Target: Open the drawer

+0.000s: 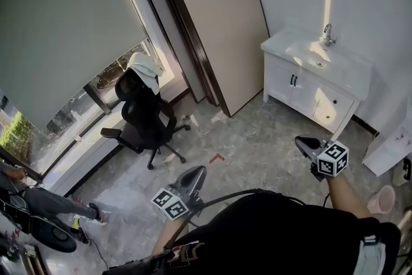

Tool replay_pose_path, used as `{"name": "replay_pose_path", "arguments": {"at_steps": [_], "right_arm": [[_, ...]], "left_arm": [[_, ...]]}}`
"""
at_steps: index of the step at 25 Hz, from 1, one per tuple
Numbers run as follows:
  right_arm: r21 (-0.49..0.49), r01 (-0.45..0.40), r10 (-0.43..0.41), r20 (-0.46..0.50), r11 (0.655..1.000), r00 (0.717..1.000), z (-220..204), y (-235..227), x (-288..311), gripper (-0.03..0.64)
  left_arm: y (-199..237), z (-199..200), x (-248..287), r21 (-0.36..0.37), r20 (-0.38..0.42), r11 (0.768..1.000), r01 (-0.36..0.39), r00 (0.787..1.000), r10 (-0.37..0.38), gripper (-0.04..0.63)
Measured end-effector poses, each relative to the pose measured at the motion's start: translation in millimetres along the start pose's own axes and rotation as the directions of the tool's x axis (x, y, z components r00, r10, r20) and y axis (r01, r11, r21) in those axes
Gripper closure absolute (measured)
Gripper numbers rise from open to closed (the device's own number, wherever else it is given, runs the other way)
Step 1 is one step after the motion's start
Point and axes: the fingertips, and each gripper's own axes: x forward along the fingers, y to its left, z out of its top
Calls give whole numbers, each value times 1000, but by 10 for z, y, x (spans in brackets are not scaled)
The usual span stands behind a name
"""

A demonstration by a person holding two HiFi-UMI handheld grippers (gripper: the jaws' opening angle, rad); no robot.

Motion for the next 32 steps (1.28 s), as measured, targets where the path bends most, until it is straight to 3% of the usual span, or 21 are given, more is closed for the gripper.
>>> {"name": "replay_pose_path", "arguments": {"at_steps": [5,14,20,24,32], "right_arm": [[4,72,-73,9,997,997,204,-110,448,615],[-14,165,-165,23,986,986,710,-152,1480,615],[1,167,-167,0,986,986,769,-153,2107,615],[-16,153,-154,-23,988,988,821,-270,2403,615],[-14,76,-76,-29,997,997,883,-705,2948,615]], "left_arm": [[581,224,232,-7,-7,996,83,996,-83,595],[1823,885,388,10,-31,986,167,986,-166,595],[2501,999,426,-31,-44,984,177,983,-178,595],[2713,1098,529,-14,-38,985,174,984,-175,595],[3163,1023,731,-41,-47,996,83,995,-85,595]]}}
